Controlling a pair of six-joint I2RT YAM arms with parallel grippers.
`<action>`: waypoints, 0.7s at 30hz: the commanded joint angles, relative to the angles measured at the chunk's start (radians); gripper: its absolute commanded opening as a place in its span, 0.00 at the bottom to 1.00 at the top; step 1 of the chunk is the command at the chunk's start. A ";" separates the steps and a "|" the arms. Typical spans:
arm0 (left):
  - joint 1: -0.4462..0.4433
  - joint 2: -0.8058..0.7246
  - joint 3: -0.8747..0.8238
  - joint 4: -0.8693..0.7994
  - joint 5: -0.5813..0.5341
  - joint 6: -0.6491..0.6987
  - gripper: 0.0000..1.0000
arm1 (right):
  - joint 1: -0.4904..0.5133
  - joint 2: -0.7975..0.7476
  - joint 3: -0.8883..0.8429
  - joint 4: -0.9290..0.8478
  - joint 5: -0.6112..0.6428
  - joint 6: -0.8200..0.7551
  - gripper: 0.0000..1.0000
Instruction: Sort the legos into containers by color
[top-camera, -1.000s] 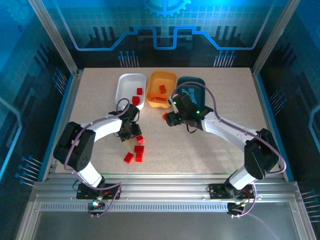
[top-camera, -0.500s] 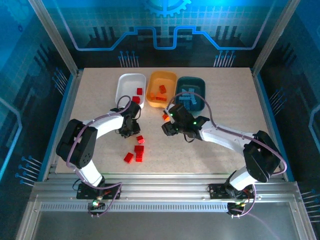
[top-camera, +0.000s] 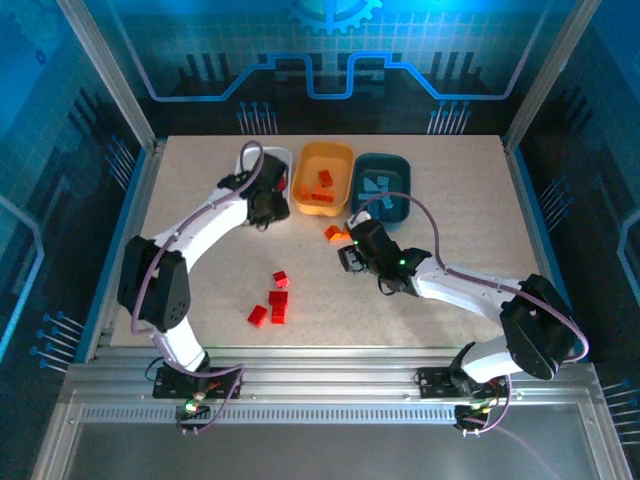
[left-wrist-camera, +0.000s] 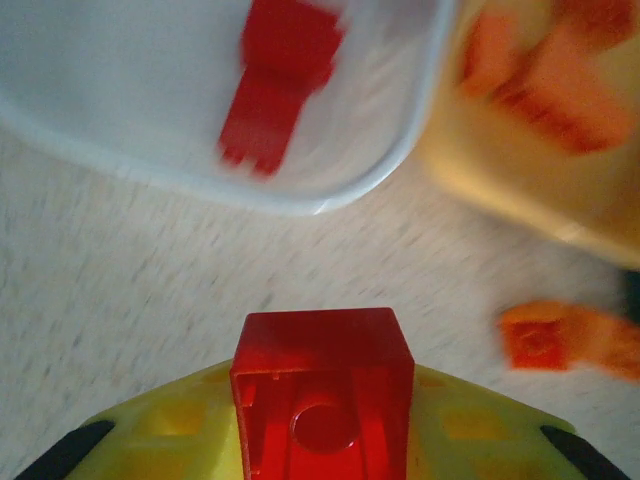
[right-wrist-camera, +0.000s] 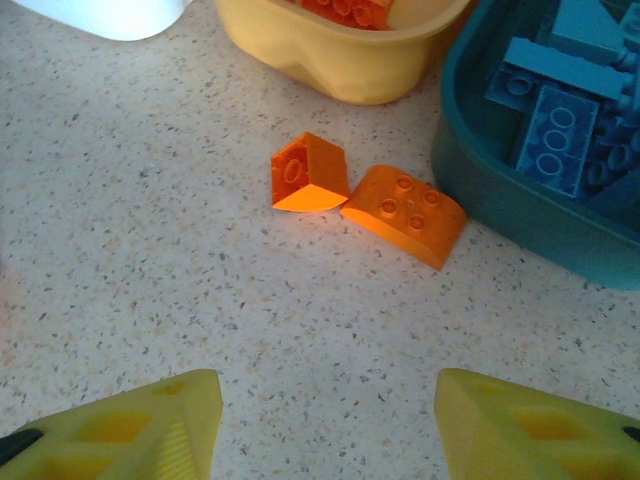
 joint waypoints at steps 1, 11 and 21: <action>0.028 0.127 0.175 -0.091 -0.006 0.072 0.31 | -0.014 -0.008 -0.012 0.040 0.033 0.035 0.59; 0.126 0.452 0.554 -0.156 0.069 0.078 0.30 | -0.014 -0.003 -0.013 0.045 0.039 0.030 0.59; 0.164 0.511 0.604 -0.162 0.098 0.090 0.41 | -0.014 0.022 0.000 0.040 0.010 0.030 0.61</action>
